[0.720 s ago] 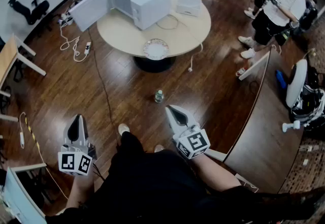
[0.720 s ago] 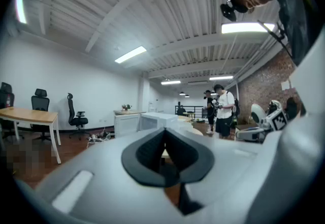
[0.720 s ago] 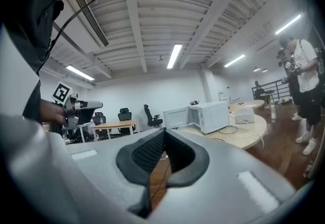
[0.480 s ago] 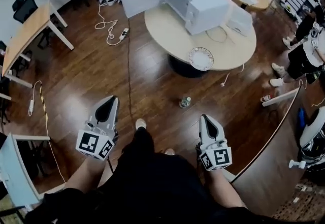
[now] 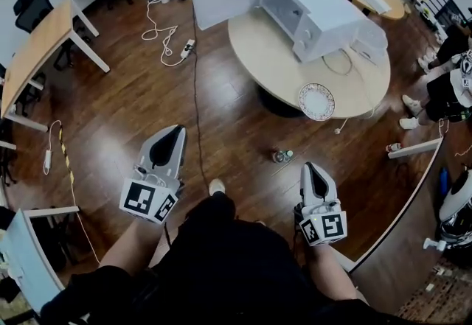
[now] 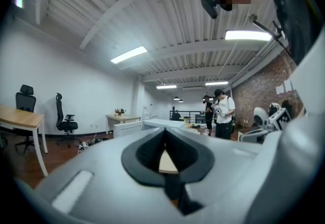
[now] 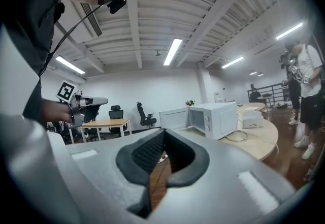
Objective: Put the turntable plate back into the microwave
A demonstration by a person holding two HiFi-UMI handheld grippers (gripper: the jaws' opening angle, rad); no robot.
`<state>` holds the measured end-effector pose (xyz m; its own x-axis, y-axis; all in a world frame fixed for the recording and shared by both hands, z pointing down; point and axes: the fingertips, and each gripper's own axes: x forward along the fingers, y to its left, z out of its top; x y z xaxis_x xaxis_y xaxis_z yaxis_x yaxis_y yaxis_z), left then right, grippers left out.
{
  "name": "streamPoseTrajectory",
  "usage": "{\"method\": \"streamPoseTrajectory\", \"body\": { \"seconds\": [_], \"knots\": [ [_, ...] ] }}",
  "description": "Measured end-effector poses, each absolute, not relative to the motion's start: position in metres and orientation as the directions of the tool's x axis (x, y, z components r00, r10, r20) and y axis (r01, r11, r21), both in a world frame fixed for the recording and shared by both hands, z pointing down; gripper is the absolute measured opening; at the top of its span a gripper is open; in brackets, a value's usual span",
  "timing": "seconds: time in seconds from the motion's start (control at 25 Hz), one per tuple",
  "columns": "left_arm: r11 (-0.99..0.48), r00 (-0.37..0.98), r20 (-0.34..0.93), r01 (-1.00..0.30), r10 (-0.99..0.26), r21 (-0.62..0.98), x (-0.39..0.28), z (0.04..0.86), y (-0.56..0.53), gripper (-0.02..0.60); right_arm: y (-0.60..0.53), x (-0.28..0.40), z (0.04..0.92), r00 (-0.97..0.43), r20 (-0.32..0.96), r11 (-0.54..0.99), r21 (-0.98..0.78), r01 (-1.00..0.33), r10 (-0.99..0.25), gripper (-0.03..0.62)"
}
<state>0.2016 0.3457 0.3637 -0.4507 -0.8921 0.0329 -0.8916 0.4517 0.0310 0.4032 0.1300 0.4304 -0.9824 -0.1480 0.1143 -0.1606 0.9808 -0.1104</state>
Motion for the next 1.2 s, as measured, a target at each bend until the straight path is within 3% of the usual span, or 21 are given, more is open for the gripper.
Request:
{"method": "streamPoseTrajectory", "body": {
  "seconds": [0.6,0.88,1.2],
  "knots": [
    [0.395,-0.395,0.002,-0.919,-0.919,0.009,0.078,0.368,0.350,0.005,0.147,0.298,0.424,-0.974,0.092,0.974,-0.081,-0.212,-0.205,0.002],
    [0.384,-0.384,-0.001,-0.923,-0.923,0.027,0.060,0.370,0.340,0.005,0.134,0.302,0.427,-0.958,0.111,0.958,-0.088,-0.274,-0.264,0.002],
    [0.430,-0.430,0.032,-0.903,-0.902,-0.008,0.035,0.375,0.354,0.005,0.133,0.252,0.429,-0.974,0.045,0.972,-0.069,-0.224,-0.221,0.002]
  ]
}}
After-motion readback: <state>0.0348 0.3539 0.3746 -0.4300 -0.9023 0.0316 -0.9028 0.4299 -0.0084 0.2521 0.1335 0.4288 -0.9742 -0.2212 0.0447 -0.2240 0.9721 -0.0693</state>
